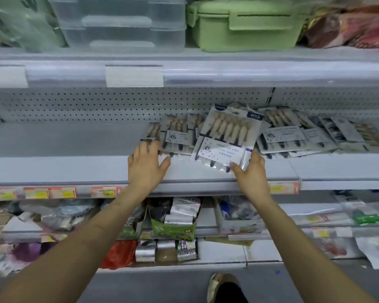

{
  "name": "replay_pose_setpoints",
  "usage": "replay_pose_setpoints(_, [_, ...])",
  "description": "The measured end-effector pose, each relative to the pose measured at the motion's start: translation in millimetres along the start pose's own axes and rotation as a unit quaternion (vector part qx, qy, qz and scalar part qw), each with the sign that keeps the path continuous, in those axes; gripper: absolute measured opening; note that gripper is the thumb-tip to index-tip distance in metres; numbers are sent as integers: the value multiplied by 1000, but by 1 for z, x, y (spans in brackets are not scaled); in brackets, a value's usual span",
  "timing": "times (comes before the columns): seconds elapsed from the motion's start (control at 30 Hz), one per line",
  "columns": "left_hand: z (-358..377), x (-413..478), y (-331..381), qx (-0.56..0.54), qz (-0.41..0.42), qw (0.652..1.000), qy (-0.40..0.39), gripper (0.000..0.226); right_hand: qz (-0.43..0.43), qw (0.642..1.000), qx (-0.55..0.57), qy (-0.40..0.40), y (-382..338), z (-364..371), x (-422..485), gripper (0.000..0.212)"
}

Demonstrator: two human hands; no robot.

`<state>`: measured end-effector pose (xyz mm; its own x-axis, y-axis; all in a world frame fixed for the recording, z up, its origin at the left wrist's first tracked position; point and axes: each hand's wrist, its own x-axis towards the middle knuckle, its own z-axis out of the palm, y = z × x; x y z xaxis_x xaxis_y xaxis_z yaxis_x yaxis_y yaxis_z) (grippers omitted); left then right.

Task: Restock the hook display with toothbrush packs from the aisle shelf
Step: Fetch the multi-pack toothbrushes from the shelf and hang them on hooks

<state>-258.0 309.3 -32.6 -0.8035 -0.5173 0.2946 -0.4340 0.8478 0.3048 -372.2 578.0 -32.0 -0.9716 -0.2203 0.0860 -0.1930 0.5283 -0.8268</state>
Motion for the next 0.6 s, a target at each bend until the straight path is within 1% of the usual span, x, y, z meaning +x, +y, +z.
replay_pose_setpoints(0.07, [10, 17, -1, -13, -56, 998, -2, 53, 14, 999, 28, 7, 3, 5, 12, 74])
replay_pose_setpoints(0.1, [15, 26, -3, -19, -69, 997, -5, 57, 19, 999, 46, 12, 6, 8, 19, 73])
replay_pose_setpoints(0.17, [22, 46, -8, -39, -71, 997, -11, 66, 37, 995, 94, 19, 11, 12, 31, 63])
replay_pose_setpoints(0.23, [27, 71, -11, -45, -76, 996, -30, 70, 57, 988, 144, 20, 15, 14, 42, 50])
replay_pose_setpoints(0.3, [30, 94, -8, -42, -86, 993, -68, 72, 84, 976, 201, 18, 15, 15, 50, 42])
replay_pose_setpoints(0.4, [38, 122, -3, -83, -98, 985, -117, 77, 103, 961, 257, 26, 18, 19, 60, 35])
replay_pose_setpoints(0.47, [44, 133, -3, -127, -125, 975, -133, 84, 105, 956, 274, 30, 20, 20, 63, 37])
replay_pose_setpoints(0.5, [46, 137, -3, -165, -137, 967, -136, 82, 106, 953, 283, 31, 21, 20, 63, 39])
replay_pose_setpoints(0.6, [47, 143, -4, -320, -178, 922, -124, 60, 105, 945, 309, 25, 21, 19, 63, 43])
